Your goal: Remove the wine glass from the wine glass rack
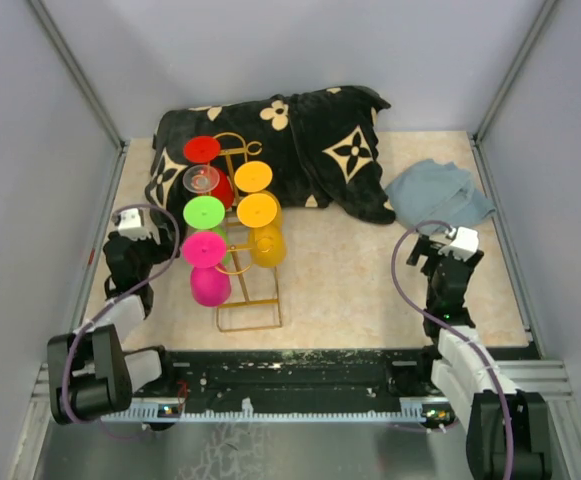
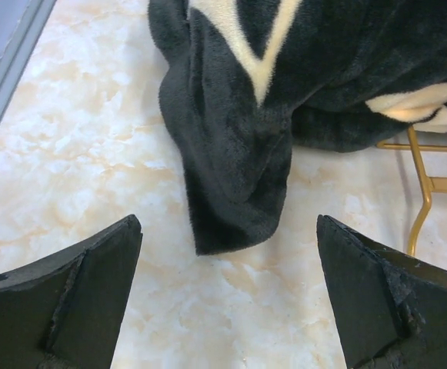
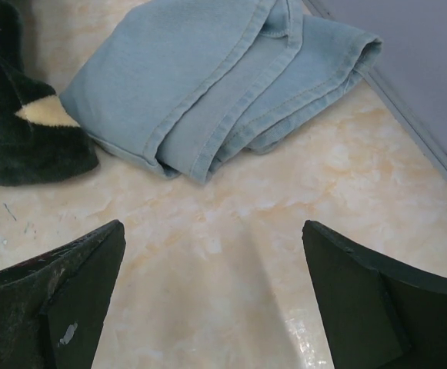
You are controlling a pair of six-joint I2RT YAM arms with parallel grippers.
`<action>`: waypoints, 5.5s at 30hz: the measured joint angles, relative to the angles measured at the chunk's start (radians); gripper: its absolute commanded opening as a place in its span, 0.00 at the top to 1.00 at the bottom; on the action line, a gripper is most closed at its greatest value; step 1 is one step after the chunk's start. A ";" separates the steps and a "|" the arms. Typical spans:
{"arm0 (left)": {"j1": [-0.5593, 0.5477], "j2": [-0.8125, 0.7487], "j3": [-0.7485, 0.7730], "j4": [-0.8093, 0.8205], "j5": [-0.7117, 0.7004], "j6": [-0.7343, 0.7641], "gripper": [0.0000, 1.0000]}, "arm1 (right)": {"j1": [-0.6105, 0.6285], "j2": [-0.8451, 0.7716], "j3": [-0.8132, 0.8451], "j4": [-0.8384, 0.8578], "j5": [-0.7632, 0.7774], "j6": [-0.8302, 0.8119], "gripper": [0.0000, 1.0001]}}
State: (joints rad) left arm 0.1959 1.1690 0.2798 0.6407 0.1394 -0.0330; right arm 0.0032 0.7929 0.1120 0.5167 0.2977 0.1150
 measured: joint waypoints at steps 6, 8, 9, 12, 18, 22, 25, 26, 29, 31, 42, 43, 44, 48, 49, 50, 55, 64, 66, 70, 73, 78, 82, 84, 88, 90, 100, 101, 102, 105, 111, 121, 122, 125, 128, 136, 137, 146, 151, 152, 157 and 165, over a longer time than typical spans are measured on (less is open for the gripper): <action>0.005 -0.038 0.161 -0.273 -0.079 -0.005 0.00 | 0.000 0.000 0.127 -0.226 -0.027 -0.007 0.02; 0.024 -0.038 0.246 -0.370 -0.105 -0.036 0.00 | 0.000 0.027 0.242 -0.325 -0.032 0.001 0.02; 0.039 -0.038 0.291 -0.421 -0.114 -0.054 0.00 | 0.000 0.072 0.362 -0.402 -0.035 0.017 0.02; 0.084 -0.038 0.402 -0.542 -0.133 -0.098 0.00 | 0.000 0.130 0.505 -0.507 -0.047 0.050 0.02; 0.178 0.037 0.684 -0.808 -0.024 -0.167 0.00 | 0.000 0.285 0.806 -0.798 -0.138 0.135 0.02; 0.198 0.129 0.885 -0.917 0.181 -0.230 0.04 | 0.000 0.364 0.958 -0.951 -0.235 0.187 0.02; 0.197 0.170 0.972 -0.954 0.391 -0.316 0.07 | 0.000 0.392 1.020 -1.014 -0.327 0.239 0.02; 0.196 0.185 0.996 -0.958 0.457 -0.359 0.08 | 0.000 0.395 1.031 -1.025 -0.364 0.259 0.02; 0.194 0.228 1.047 -0.946 0.638 -0.495 0.09 | 0.000 0.396 1.041 -1.032 -0.509 0.330 0.02; 0.192 0.245 1.052 -0.908 0.737 -0.599 0.10 | 0.000 0.396 1.041 -1.020 -0.598 0.380 0.02; 0.057 0.319 1.157 -0.693 0.962 -1.010 0.20 | 0.054 0.396 1.042 -0.941 -0.772 0.544 0.02; 0.047 0.327 1.168 -0.686 0.970 -1.020 0.21 | 0.054 0.396 1.042 -0.940 -0.775 0.548 0.02; 0.043 0.331 1.173 -0.686 0.975 -1.030 0.22 | 0.054 0.396 1.042 -0.937 -0.777 0.551 0.02; 0.042 0.341 1.176 -0.708 0.988 -1.035 0.25 | 0.054 0.396 1.042 -0.935 -0.779 0.559 0.02; 0.042 0.344 1.176 -0.716 0.990 -1.035 0.26 | 0.054 0.396 1.042 -0.935 -0.779 0.559 0.02; 0.042 0.348 1.176 -0.722 0.991 -1.034 0.26 | 0.054 0.396 1.042 -0.935 -0.779 0.559 0.02; 0.035 0.374 1.196 -0.763 0.995 -1.022 0.29 | 0.054 0.396 1.042 -0.933 -0.779 0.560 0.02; 0.023 0.379 1.201 -0.815 0.998 -0.994 0.44 | 0.054 0.396 1.042 -0.931 -0.778 0.559 0.02; 0.023 0.379 1.200 -0.821 1.001 -0.990 0.49 | 0.054 0.396 1.042 -0.929 -0.778 0.559 0.02; 0.022 0.379 1.199 -0.828 1.010 -0.987 0.56 | 0.054 0.396 1.042 -0.929 -0.778 0.560 0.02; 0.022 0.379 1.199 -0.833 1.016 -0.984 0.57 | 0.054 0.396 1.042 -0.928 -0.778 0.560 0.02; 0.022 0.379 1.199 -0.849 1.026 -0.978 0.62 | 0.054 0.396 1.042 -0.928 -0.777 0.559 0.02; 0.022 0.379 1.199 -0.866 1.034 -0.967 0.69 | 0.054 0.396 1.042 -0.927 -0.777 0.559 0.02; 0.022 0.379 1.199 -0.873 1.038 -0.961 0.75 | 0.054 0.396 1.042 -0.925 -0.777 0.559 0.02; 0.022 0.379 1.199 -0.883 1.043 -0.953 0.79 | 0.054 0.396 1.042 -0.922 -0.777 0.560 0.02; 0.022 0.379 1.199 -0.887 1.045 -0.953 0.80 | 0.054 0.396 1.042 -0.921 -0.777 0.559 0.02; 0.022 0.386 1.199 -0.896 1.057 -0.934 0.76 | 0.054 0.396 1.041 -0.919 -0.777 0.560 0.02; 0.022 0.390 1.199 -0.897 1.059 -0.933 0.75 | 0.054 0.396 1.041 -0.919 -0.777 0.560 0.02; 0.022 0.394 1.199 -0.899 1.059 -0.932 0.75 | 0.054 0.396 1.041 -0.917 -0.777 0.560 0.02; 0.022 0.406 1.199 -0.907 1.062 -0.930 0.78 | 0.054 0.396 1.041 -0.911 -0.777 0.561 0.02; 0.022 0.413 1.201 -0.911 1.078 -0.930 0.84 | 0.054 0.396 1.040 -0.906 -0.777 0.563 0.02; 0.022 0.420 1.216 -0.919 1.081 -0.929 0.95 | 0.054 0.396 1.038 -0.900 -0.778 0.568 0.02; 0.022 0.421 1.217 -0.921 1.081 -0.930 1.00 | 0.054 0.396 1.036 -0.897 -0.778 0.568 0.02; 0.022 0.421 1.229 -0.922 1.080 -0.929 1.00 | 0.054 0.397 1.027 -0.892 -0.778 0.570 0.02; 0.022 0.421 1.231 -0.925 1.081 -0.929 1.00 | 0.054 0.397 1.026 -0.889 -0.778 0.570 0.02; 0.024 0.423 1.232 -0.925 1.082 -0.941 1.00 | 0.054 0.398 1.019 -0.877 -0.778 0.571 0.02; 0.026 0.423 1.234 -0.925 1.082 -0.943 1.00 | 0.054 0.398 1.016 -0.877 -0.778 0.571 0.02; 0.051 0.427 1.254 -0.921 1.085 -0.970 1.00 | 0.054 0.399 1.014 -0.876 -0.778 0.571 0.02; 0.053 0.427 1.254 -0.921 1.085 -0.981 1.00 | 0.054 0.399 1.014 -0.877 -0.778 0.576 0.02; 0.053 0.427 1.254 -0.921 1.085 -0.982 1.00 | 0.054 0.399 1.014 -0.877 -0.778 0.577 0.02; 0.060 0.427 1.254 -0.921 1.090 -0.985 1.00 | 0.054 0.399 1.014 -0.878 -0.778 0.577 0.02; 0.088 0.418 1.225 -0.919 1.108 -0.994 1.00 | 0.054 0.399 1.014 -0.879 -0.778 0.577 0.02</action>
State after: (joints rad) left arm 0.2840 1.5867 1.5047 -0.2783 1.2476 -1.0267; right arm 0.0570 1.1915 1.1255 -0.3626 -0.4805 0.6918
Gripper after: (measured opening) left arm 0.008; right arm 0.984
